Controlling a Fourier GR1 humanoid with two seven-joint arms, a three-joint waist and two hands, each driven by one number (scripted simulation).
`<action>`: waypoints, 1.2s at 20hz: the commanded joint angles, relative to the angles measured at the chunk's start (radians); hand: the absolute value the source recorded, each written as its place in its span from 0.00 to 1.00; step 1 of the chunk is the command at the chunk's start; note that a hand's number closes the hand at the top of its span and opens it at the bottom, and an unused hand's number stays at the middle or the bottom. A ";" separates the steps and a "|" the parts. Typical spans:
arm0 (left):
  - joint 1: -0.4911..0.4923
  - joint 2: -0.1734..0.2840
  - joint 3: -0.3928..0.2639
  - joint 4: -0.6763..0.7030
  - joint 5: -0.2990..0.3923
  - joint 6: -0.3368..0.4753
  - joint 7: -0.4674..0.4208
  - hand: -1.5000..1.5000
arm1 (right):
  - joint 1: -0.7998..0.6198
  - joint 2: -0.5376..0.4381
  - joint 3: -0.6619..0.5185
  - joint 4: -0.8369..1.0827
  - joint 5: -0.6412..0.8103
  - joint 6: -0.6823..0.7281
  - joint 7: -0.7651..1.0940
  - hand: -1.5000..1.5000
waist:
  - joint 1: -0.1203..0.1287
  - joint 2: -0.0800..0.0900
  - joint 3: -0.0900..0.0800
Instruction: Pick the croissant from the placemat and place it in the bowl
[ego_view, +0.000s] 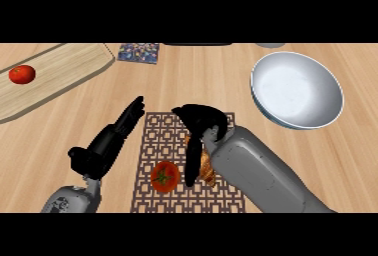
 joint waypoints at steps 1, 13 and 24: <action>-0.058 -0.013 0.018 0.033 -0.006 -0.004 0.018 0.50 | -0.025 0.037 0.012 0.000 0.010 0.064 0.157 0.00 | -0.005 0.001 0.000; 0.041 -0.023 0.013 -0.077 -0.024 -0.025 0.047 0.50 | 0.174 0.040 0.147 -0.076 0.296 -0.091 -0.001 0.00 | 0.000 0.001 0.001; 0.056 -0.004 0.078 -0.012 -0.016 -0.087 -0.025 0.50 | 0.201 0.002 0.120 0.006 0.442 -0.107 -0.083 0.00 | 0.001 0.003 0.001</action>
